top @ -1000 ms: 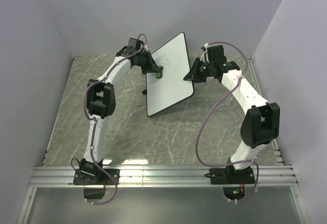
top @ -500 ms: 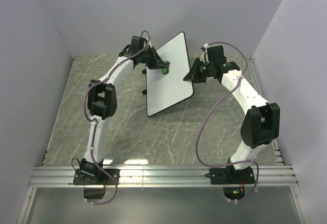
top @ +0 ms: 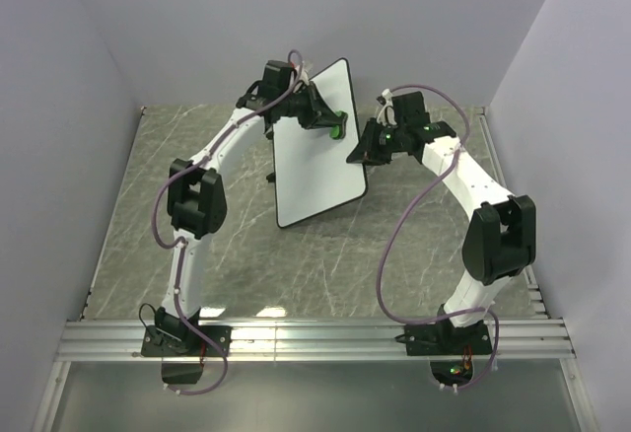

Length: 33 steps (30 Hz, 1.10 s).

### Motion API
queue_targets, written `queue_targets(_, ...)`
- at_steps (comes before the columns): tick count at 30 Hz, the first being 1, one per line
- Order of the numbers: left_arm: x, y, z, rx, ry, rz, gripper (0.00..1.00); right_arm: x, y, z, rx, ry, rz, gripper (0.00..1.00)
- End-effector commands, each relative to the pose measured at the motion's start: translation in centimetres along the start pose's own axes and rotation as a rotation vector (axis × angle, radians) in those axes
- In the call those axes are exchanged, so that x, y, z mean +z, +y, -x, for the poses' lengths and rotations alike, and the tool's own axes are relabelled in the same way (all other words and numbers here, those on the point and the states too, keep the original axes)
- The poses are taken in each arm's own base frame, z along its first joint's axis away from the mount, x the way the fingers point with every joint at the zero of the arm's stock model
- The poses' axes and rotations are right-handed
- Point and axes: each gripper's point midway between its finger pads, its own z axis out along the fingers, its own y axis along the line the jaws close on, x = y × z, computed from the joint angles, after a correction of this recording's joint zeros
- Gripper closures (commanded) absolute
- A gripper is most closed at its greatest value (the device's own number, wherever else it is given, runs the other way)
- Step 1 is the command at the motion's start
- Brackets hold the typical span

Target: Erase the whiteboard

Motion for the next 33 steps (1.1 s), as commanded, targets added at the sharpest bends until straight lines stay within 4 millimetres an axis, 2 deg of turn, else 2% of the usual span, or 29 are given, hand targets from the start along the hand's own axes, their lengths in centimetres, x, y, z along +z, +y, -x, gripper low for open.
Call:
queue_targets(1, -2.1, 4.2, 4.0, -0.057, -0.114, 0.116, 1.00, 1.2, -0.8, -7.3, -0.064, 0.241, -0.032, 1.00)
queue_targets(3, -2.2, 6.8, 4.8, -0.074, -0.133, 0.155, 1.00, 0.4, -0.7, -8.1, -0.069, 0.243, -0.022, 1.00)
queue_targets(4, -2.9, 8.3, 5.8, -0.088, -0.157, 0.179, 1.00, 0.1, -0.7, -8.4, -0.075, 0.244, -0.017, 1.00)
queue_targets(5, -2.7, 10.2, 6.0, -0.106, -0.157, 0.201, 1.00, -0.1, -0.7, -8.8, -0.077, 0.249, -0.010, 1.00)
queue_targets(7, -3.2, 12.5, 7.0, -0.122, -0.173, 0.214, 1.00, -0.9, -0.2, -10.0, -0.082, 0.264, 0.030, 1.00)
queue_targets(8, -2.7, 14.3, 6.9, -0.133, -0.164, 0.231, 1.00, -1.1, -0.4, -10.8, -0.077, 0.278, 0.036, 1.00)
queue_targets(9, -2.9, 14.8, 7.4, -0.132, -0.167, 0.236, 1.00, -1.5, 0.1, -10.9, -0.085, 0.274, 0.059, 1.00)
queue_targets(10, -2.4, 16.3, 7.1, -0.143, -0.154, 0.254, 1.00, -1.7, 0.2, -11.2, -0.088, 0.277, 0.066, 1.00)
queue_targets(11, -2.4, 16.4, 7.2, -0.130, -0.153, 0.256, 1.00, -1.8, 0.0, -11.4, -0.084, 0.283, 0.062, 1.00)
queue_targets(14, -2.1, 17.6, 5.8, -0.136, -0.115, 0.268, 1.00, -1.8, -0.2, -11.2, -0.094, 0.285, 0.040, 1.00)
queue_targets(17, -2.0, 16.8, 4.4, -0.111, -0.068, 0.272, 1.00, -1.2, -0.2, -10.4, -0.099, 0.280, 0.027, 1.00)
queue_targets(19, -1.5, 15.1, 3.1, -0.076, -0.034, 0.260, 1.00, -0.7, -0.4, -10.1, -0.092, 0.286, 0.021, 1.00)
queue_targets(23, -0.7, 9.5, 0.3, 0.061, 0.045, 0.193, 1.00, 0.2, -0.1, -8.5, -0.098, 0.271, 0.014, 1.00)
queue_targets(24, 0.2, 7.7, -1.6, 0.088, 0.096, 0.153, 1.00, 0.6, -0.3, -8.5, -0.095, 0.281, 0.006, 1.00)
queue_targets(27, 0.7, 4.7, -5.1, 0.137, 0.179, 0.102, 1.00, 1.2, -0.3, -7.7, -0.096, 0.281, -0.009, 1.00)
queue_targets(28, 0.6, 3.9, -5.7, 0.151, 0.188, 0.093, 1.00, 1.3, -0.4, -7.6, -0.097, 0.281, -0.013, 1.00)
queue_targets(30, 0.7, 4.0, -6.5, 0.154, 0.189, 0.115, 1.00, 1.6, -0.1, -7.3, -0.097, 0.280, -0.004, 1.00)
queue_targets(31, 0.5, 3.5, -6.4, 0.158, 0.178, 0.105, 1.00, 1.6, 0.0, -7.2, -0.097, 0.280, 0.001, 1.00)
queue_targets(33, 0.4, 4.0, -5.8, 0.144, 0.157, 0.119, 1.00, 1.8, 0.3, -7.4, -0.102, 0.286, 0.008, 1.00)
